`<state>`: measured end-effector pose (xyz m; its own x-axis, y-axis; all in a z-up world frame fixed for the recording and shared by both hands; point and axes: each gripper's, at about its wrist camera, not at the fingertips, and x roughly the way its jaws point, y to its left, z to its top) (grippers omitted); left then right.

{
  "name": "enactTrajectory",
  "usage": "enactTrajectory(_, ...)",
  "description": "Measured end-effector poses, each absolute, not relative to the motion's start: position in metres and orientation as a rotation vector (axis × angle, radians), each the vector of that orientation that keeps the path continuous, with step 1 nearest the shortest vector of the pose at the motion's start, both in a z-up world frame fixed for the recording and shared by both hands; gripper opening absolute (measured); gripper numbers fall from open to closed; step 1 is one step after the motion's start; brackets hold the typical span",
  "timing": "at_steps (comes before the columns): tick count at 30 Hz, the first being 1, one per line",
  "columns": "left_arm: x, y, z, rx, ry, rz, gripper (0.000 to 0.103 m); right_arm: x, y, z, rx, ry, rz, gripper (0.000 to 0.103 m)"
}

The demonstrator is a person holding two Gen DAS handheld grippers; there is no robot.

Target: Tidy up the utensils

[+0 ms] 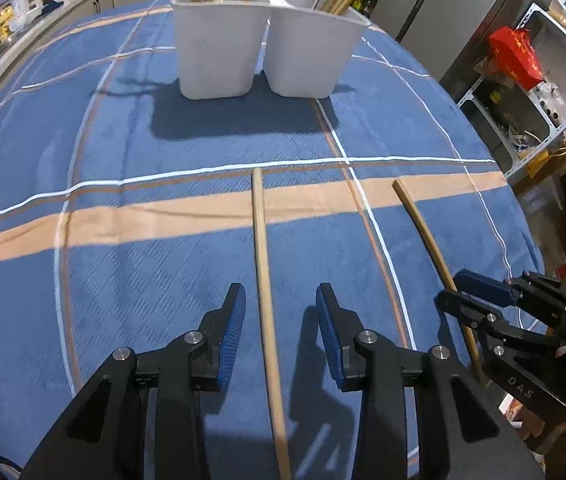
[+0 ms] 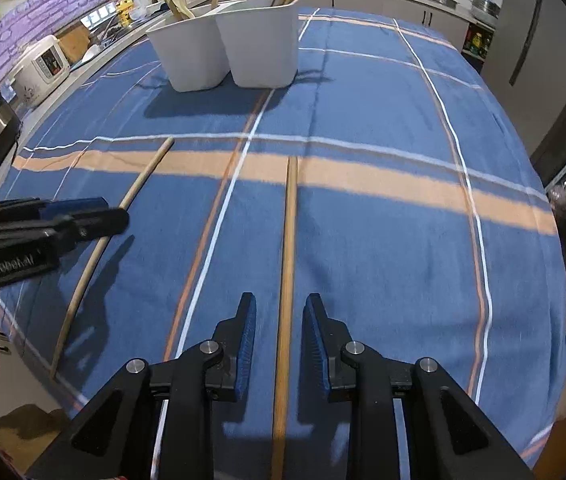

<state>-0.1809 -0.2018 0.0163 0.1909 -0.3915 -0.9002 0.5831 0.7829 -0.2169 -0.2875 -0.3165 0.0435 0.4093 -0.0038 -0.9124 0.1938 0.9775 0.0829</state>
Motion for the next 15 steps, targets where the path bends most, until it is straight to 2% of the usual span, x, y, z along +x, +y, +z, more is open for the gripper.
enactTrajectory(15,-0.153,-0.220,0.015,0.183,1.191,-0.719,0.035,-0.225,-0.330,0.042,0.156,1.227,-0.113,0.026)
